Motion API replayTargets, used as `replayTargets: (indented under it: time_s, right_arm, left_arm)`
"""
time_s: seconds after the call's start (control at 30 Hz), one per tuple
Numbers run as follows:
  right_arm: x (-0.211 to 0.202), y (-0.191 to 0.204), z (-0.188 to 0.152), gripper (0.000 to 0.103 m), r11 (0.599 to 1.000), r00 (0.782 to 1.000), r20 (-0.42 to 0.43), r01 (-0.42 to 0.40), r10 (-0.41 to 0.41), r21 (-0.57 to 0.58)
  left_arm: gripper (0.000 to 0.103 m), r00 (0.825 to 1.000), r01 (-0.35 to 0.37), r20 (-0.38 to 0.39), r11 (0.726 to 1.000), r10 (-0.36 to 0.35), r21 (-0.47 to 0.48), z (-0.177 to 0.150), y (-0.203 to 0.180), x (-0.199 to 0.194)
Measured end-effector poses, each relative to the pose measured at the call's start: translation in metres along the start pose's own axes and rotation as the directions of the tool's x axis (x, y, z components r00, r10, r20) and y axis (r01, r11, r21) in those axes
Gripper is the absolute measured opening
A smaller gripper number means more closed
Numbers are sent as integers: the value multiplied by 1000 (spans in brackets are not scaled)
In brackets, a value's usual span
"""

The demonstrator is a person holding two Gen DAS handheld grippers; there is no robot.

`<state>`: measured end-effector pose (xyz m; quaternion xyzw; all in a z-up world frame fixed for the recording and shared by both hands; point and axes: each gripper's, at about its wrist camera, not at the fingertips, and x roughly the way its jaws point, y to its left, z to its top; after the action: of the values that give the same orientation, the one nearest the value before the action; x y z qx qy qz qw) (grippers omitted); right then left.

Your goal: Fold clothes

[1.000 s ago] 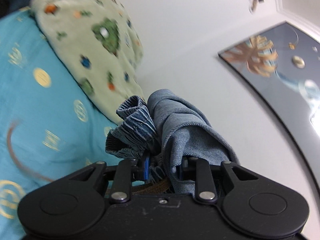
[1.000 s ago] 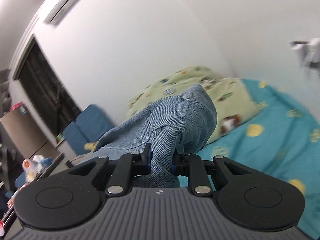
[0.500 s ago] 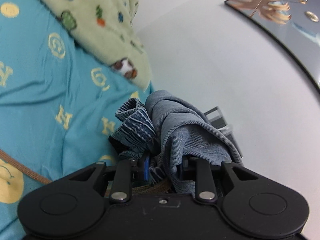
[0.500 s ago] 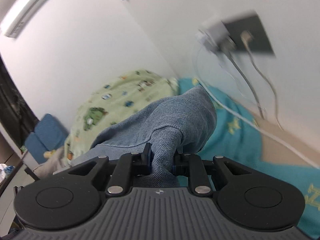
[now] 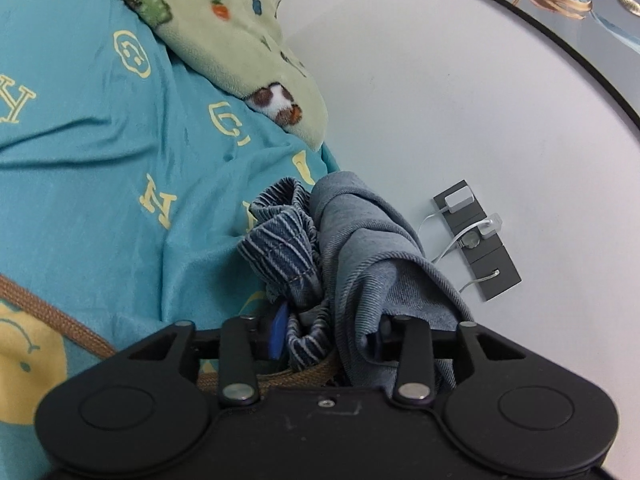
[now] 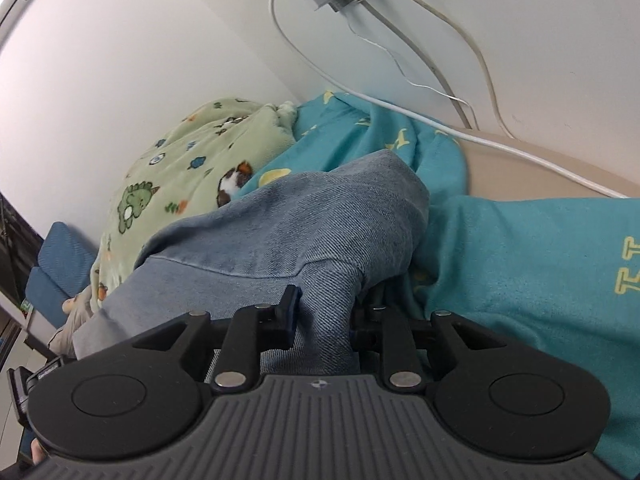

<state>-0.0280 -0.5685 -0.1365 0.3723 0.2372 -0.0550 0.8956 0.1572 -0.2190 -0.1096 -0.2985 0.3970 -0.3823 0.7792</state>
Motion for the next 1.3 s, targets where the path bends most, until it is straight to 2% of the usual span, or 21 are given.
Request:
replayTargets:
  time_s: [0.07, 0.1, 0.13, 0.3, 0.37, 0.4, 0.57, 0.73, 0.83, 0.93, 1.0, 1.1, 1.23, 1.3]
  right_arm:
    - [-5, 2, 1, 33, 1000, 1000, -3, 23, -23, 13]
    - [-7, 3, 2, 38, 999, 999, -2, 39, -39, 18]
    - [-11, 5, 2, 46, 998, 998, 5, 60, -61, 17]
    - [-29, 21, 11, 48, 987, 989, 11, 146, -145, -65]
    - [-38, 33, 14, 49, 981, 987, 25, 163, -161, -105]
    - [-43, 39, 16, 49, 979, 986, 31, 165, -163, -122]
    - [-58, 91, 28, 49, 972, 993, 67, 113, -101, -205]
    - [-64, 162, 29, 52, 953, 997, 79, 21, 2, -301]
    - [-63, 206, 25, 52, 938, 995, 71, -38, 66, -345]
    - [-63, 247, 16, 53, 914, 990, 51, -103, 133, -392]
    - [-61, 273, 7, 54, 895, 986, 39, -133, 165, -426]
    - [-53, 309, -9, 63, 864, 979, 16, -169, 201, -474]
    - [-38, 353, -36, 66, 820, 967, -23, -227, 253, -526]
    - [-32, 372, -53, 68, 797, 958, -36, -257, 285, -547]
  left_arm:
    - [49, 999, -34, -5, 999, 34, 26, 1, -7, -4]
    - [52, 999, -52, -7, 998, 53, 34, 1, -9, -7]
    - [57, 998, -68, -7, 997, 68, 44, 1, -12, -11]
    - [68, 994, -111, 5, 986, 111, 121, 2, -30, -41]
    - [82, 994, -112, 31, 982, 108, 154, 4, -42, -57]
    - [84, 993, -115, 46, 978, 109, 176, 6, -49, -67]
    - [90, 984, -171, 104, 944, 148, 281, 20, -85, -114]
    - [99, 960, -260, 197, 900, 201, 349, 34, -112, -166]
    - [101, 934, -331, 261, 867, 244, 372, 41, -122, -198]
    - [102, 897, -417, 326, 820, 300, 393, 44, -129, -227]
    - [102, 865, -474, 377, 787, 332, 396, 44, -132, -248]
    - [103, 814, -544, 457, 746, 357, 385, 42, -135, -279]
    - [103, 747, -621, 536, 700, 393, 352, 41, -132, -312]
    - [103, 708, -663, 564, 675, 424, 324, 38, -125, -323]
